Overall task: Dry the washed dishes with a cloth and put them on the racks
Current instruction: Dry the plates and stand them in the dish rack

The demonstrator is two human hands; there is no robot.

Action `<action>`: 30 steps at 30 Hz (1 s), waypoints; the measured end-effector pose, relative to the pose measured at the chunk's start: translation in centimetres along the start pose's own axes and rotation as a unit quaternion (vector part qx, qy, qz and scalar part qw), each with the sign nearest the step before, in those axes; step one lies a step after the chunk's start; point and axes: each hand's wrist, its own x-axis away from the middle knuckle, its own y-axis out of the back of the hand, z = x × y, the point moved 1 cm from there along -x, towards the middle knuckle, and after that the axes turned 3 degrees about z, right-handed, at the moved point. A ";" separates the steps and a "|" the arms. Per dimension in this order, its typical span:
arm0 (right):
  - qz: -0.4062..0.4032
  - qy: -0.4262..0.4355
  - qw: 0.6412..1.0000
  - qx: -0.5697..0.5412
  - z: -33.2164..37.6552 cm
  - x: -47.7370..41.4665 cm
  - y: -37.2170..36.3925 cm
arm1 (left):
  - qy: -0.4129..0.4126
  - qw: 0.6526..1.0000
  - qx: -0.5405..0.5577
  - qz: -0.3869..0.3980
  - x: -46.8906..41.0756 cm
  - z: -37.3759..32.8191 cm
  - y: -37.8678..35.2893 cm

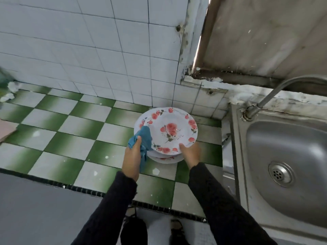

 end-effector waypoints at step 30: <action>-0.150 -0.014 0.987 -0.056 8.2 3.3 2.0 | 0.026 0.985 0.013 0.172 -5.1 -5.4 5.1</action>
